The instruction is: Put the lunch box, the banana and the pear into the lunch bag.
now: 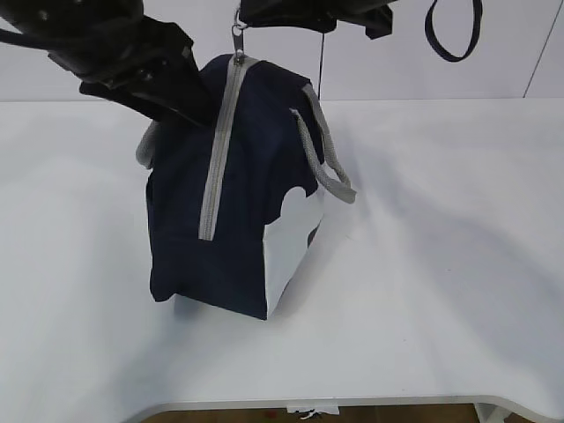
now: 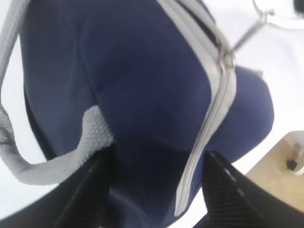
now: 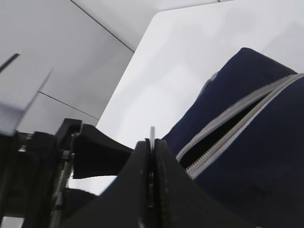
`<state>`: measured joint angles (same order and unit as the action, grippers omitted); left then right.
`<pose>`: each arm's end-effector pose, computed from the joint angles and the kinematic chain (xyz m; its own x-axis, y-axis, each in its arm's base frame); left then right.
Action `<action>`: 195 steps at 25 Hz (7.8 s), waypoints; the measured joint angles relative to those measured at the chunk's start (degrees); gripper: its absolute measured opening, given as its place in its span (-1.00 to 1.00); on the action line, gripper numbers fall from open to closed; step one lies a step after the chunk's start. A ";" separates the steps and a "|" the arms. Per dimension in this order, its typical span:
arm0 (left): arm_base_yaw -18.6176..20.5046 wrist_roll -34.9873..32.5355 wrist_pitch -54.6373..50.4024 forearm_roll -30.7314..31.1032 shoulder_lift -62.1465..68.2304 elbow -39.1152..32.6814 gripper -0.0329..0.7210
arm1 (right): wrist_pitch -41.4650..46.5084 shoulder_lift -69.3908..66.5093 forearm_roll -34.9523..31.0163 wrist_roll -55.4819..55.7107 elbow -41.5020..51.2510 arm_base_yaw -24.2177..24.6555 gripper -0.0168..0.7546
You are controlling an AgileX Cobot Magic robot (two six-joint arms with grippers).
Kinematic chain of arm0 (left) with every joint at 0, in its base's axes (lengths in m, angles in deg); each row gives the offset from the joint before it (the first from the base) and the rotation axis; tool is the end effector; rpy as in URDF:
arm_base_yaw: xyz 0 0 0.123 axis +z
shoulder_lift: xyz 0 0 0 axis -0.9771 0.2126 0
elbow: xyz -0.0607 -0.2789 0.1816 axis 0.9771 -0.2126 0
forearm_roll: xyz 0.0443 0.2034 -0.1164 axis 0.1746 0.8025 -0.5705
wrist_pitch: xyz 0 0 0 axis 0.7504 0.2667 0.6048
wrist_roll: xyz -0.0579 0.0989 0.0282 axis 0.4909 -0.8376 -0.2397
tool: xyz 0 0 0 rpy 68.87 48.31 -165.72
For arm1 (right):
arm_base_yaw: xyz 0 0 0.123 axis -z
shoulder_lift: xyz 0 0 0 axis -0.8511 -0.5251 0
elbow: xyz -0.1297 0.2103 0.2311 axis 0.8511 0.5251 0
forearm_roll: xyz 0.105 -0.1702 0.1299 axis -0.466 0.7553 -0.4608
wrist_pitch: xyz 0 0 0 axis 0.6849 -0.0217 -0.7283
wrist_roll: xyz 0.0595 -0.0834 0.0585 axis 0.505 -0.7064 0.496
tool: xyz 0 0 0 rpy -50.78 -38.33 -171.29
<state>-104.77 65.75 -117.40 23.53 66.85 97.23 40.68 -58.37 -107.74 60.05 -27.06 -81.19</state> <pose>0.2989 -0.1961 0.3692 -0.7597 0.3498 -0.5482 0.5658 0.7711 -0.2921 0.3442 0.2058 0.4126 -0.7239 0.1418 -0.6752 -0.4394 0.6598 0.6096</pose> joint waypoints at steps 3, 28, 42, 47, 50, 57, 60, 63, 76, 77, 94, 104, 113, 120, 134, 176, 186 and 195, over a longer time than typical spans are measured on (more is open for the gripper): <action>0.00 0.27 0.38 -0.27 1.19 0.00 0.18 | 0.03 0.00 -0.50 -0.34 0.00 0.00 -0.95; 0.00 -20.74 -6.52 8.32 1.54 0.43 -0.93 | -0.83 -0.49 -1.33 -2.31 0.00 0.00 -0.95; 0.00 -20.99 -9.91 12.01 -1.90 0.33 -0.93 | -2.57 -4.35 2.14 -2.42 -0.14 5.80 -0.95; 0.00 -21.09 -10.26 12.83 -2.41 0.09 -0.93 | -3.77 -7.76 3.71 -2.42 -0.18 7.32 -0.95; 0.00 -21.09 -10.80 13.07 -3.07 0.05 -0.93 | -3.86 -10.07 4.20 -2.42 -0.31 8.28 -0.95; 0.00 -21.11 -11.19 13.29 -3.48 0.05 -0.93 | -2.58 -13.83 3.91 -2.42 -0.41 9.16 -0.95; 0.00 -21.21 -11.33 13.41 -3.48 0.05 -0.93 | -2.03 -13.83 0.95 -4.06 -0.59 9.37 -0.95; 0.00 -21.08 -11.41 13.44 -3.60 0.05 -0.93 | -0.80 -13.83 -2.90 -6.69 -0.59 9.37 -0.95; 0.00 -14.52 -8.50 12.65 -5.37 1.52 0.09 | 0.35 -13.83 -5.37 -8.25 -0.68 9.37 -0.95; 0.00 -14.12 -8.07 12.40 -5.37 2.38 0.10 | 0.46 -13.83 -5.37 -8.25 -0.68 9.37 -0.95; 1.41 -7.28 -16.68 4.91 15.13 28.40 0.13 | 2.14 -13.83 -5.41 -9.10 -0.68 9.37 -0.95; 6.47 -7.02 -16.98 -4.32 22.31 33.20 0.13 | 2.14 -13.83 -5.41 -9.37 -0.68 9.37 -0.95; 6.47 -7.02 -16.98 -6.38 22.43 33.30 0.13 | 2.14 -13.83 -5.41 -9.50 -0.68 9.37 -0.95; 6.47 -7.02 -16.98 -6.34 23.81 33.30 0.13 | 2.04 -13.83 -5.41 -9.54 -0.68 9.37 -0.95; 6.47 -7.02 -16.98 -6.72 26.57 33.30 0.02 | 1.47 -13.83 -5.41 -9.63 -0.68 9.37 -0.95; 4.70 -7.02 -18.23 -7.62 15.85 32.77 -0.90 | -4.24 -17.76 -5.89 -10.04 -1.37 9.37 -0.95; 4.70 -7.02 -18.50 -6.72 15.85 32.67 -0.90 | -2.40 -18.26 -5.46 -10.21 -1.37 9.37 -0.95; 4.70 -7.02 -18.15 -7.07 19.45 32.67 -0.90 | -3.13 -18.17 -2.41 -10.54 -1.26 9.88 -0.28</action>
<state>-100.07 58.72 -135.55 16.46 86.30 129.90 37.54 -76.54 -110.15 49.51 -28.32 -71.31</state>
